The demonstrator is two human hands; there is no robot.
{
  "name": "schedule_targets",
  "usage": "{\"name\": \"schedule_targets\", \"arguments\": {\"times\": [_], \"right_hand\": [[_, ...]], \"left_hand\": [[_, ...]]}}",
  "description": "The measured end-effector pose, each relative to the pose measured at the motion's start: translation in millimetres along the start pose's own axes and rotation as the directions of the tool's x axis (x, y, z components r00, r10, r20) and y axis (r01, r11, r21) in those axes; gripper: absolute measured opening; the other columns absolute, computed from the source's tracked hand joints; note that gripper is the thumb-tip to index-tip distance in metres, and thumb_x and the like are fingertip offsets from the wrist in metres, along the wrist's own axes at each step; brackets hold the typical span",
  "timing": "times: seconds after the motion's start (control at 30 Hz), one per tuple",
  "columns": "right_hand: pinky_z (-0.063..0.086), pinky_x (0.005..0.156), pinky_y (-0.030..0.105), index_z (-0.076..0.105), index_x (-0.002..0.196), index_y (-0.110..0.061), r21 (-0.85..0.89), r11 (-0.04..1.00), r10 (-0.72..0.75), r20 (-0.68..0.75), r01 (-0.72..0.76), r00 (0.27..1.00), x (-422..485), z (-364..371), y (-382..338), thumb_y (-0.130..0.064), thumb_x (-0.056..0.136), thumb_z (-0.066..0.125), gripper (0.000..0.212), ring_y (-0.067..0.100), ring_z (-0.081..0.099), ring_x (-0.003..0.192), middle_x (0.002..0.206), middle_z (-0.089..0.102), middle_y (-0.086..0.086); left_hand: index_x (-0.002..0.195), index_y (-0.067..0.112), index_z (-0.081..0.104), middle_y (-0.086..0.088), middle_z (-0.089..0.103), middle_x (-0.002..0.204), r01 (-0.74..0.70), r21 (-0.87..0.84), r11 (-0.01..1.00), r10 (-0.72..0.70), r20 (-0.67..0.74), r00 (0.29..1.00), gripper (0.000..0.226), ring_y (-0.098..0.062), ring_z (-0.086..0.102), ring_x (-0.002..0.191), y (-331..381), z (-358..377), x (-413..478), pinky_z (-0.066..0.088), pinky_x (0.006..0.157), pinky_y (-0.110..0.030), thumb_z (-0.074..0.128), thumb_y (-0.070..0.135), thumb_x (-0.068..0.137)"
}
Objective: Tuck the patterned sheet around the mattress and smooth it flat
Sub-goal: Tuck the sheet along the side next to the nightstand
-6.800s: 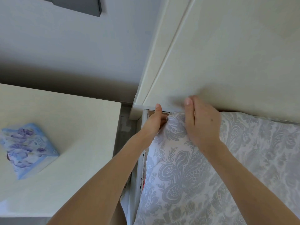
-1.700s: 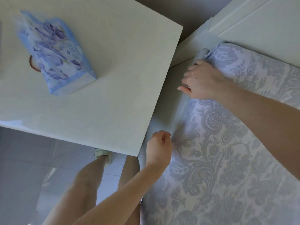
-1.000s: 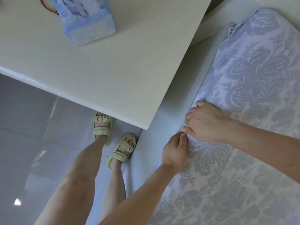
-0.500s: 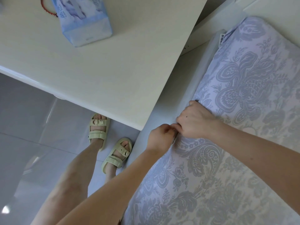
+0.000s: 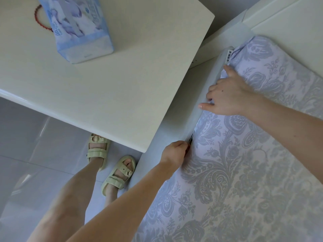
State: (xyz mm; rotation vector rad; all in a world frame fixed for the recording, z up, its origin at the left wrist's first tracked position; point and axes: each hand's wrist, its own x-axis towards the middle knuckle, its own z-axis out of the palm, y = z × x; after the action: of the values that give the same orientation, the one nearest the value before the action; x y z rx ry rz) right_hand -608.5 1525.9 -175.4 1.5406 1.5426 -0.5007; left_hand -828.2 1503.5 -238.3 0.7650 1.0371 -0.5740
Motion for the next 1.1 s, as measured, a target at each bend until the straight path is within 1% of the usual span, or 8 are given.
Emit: {"name": "schedule_targets", "arguments": {"times": [0.17, 0.3, 0.47, 0.63, 0.77, 0.9, 1.0, 1.1], "right_hand": [[0.015, 0.11, 0.046, 0.07, 0.079, -0.026, 0.092, 0.995, -0.031, 0.098, 0.022, 0.995, 22, 5, 10, -0.072, 0.073, -0.006, 0.09, 0.014, 0.058, 0.102, 0.092, 0.07, -0.006], [0.025, 0.098, 0.041, 0.058, 0.059, -0.023, 0.097, 0.995, 0.001, 0.08, -0.009, 0.997, 30, 0, 7, -0.071, 0.082, 0.004, 0.076, 0.017, 0.058, 0.089, 0.076, 0.065, 0.0], [0.022, 0.097, 0.041, 0.074, 0.082, -0.026, -0.03, 0.999, -0.013, 0.045, 0.014, 0.999, 22, 1, 2, -0.064, 0.092, 0.01, 0.075, 0.014, 0.046, 0.104, 0.088, 0.067, -0.005], [0.022, 0.1, 0.043, 0.068, 0.106, -0.03, -0.167, 0.985, 0.046, 0.052, -0.037, 0.998, 18, -20, -12, -0.058, 0.095, 0.007, 0.068, 0.019, 0.042, 0.112, 0.113, 0.056, 0.0], [0.016, 0.107, 0.045, 0.068, 0.108, -0.026, 0.057, 0.993, 0.107, -0.045, -0.104, 0.993, 2, -33, -45, -0.05, 0.098, 0.013, 0.061, 0.023, 0.045, 0.114, 0.116, 0.061, 0.002], [0.029, 0.106, 0.042, 0.069, 0.079, -0.013, 0.431, 0.898, -0.002, -0.208, 0.093, 0.978, -42, -37, -121, -0.043, 0.097, 0.02, 0.061, 0.026, 0.06, 0.09, 0.085, 0.069, 0.005], [0.037, 0.099, 0.041, 0.067, 0.062, -0.021, 0.495, 0.83, -0.062, -0.375, 0.256, 0.925, -101, -21, -201, -0.043, 0.089, 0.024, 0.055, 0.021, 0.06, 0.069, 0.063, 0.063, -0.007], [0.029, 0.102, 0.043, 0.068, 0.065, -0.024, 0.468, 0.822, -0.158, -0.36, 0.324, 0.92, -144, 4, -264, -0.043, 0.087, 0.033, 0.045, 0.019, 0.061, 0.071, 0.066, 0.062, -0.008]], "left_hand": [[0.086, 0.0, 0.061, -0.006, 0.058, 0.081, 0.012, 0.014, 1.0, -0.012, 0.006, 1.0, 0.047, -0.02, 0.05, 0.078, 3, -2, 0, 0.044, 0.078, -0.035, 0.039, 0.036, 0.066], [0.085, 0.004, 0.067, -0.011, 0.067, 0.089, 0.034, 0.048, 0.998, -0.036, 0.054, 0.998, 0.044, -0.022, 0.058, 0.081, 9, -7, 0, 0.048, 0.093, -0.043, 0.042, 0.036, 0.067], [0.076, 0.017, 0.058, -0.006, 0.056, 0.079, -0.051, 0.162, 0.985, 0.053, -0.013, 0.998, 0.029, -0.021, 0.051, 0.076, 17, -19, -11, 0.043, 0.077, -0.029, 0.043, 0.042, 0.081], [0.105, 0.015, 0.067, 0.001, 0.061, 0.101, -0.085, 0.099, 0.991, 0.096, -0.112, 0.989, 0.028, -0.017, 0.055, 0.096, -13, -49, -44, 0.043, 0.093, -0.029, 0.042, 0.025, 0.095], [0.112, 0.017, 0.066, 0.009, 0.063, 0.105, -0.08, 0.101, 0.992, 0.094, -0.149, 0.984, 0.03, -0.012, 0.057, 0.099, -61, -58, -86, 0.044, 0.093, -0.027, 0.042, 0.022, 0.095], [0.1, 0.027, 0.066, 0.009, 0.062, 0.094, -0.106, 0.188, 0.976, 0.141, -0.18, 0.974, 0.025, -0.01, 0.054, 0.081, -117, -55, -116, 0.041, 0.072, -0.017, 0.042, 0.021, 0.096], [0.108, 0.022, 0.066, 0.016, 0.057, 0.103, -0.152, 0.322, 0.934, 0.238, -0.246, 0.939, 0.026, 0.002, 0.054, 0.085, -159, -53, -136, 0.037, 0.073, -0.002, 0.044, 0.018, 0.097], [0.115, 0.024, 0.063, 0.022, 0.053, 0.107, -0.209, 0.358, 0.91, 0.305, -0.237, 0.922, 0.027, 0.007, 0.053, 0.091, -198, -54, -153, 0.036, 0.077, 0.0, 0.043, 0.019, 0.097]]}}
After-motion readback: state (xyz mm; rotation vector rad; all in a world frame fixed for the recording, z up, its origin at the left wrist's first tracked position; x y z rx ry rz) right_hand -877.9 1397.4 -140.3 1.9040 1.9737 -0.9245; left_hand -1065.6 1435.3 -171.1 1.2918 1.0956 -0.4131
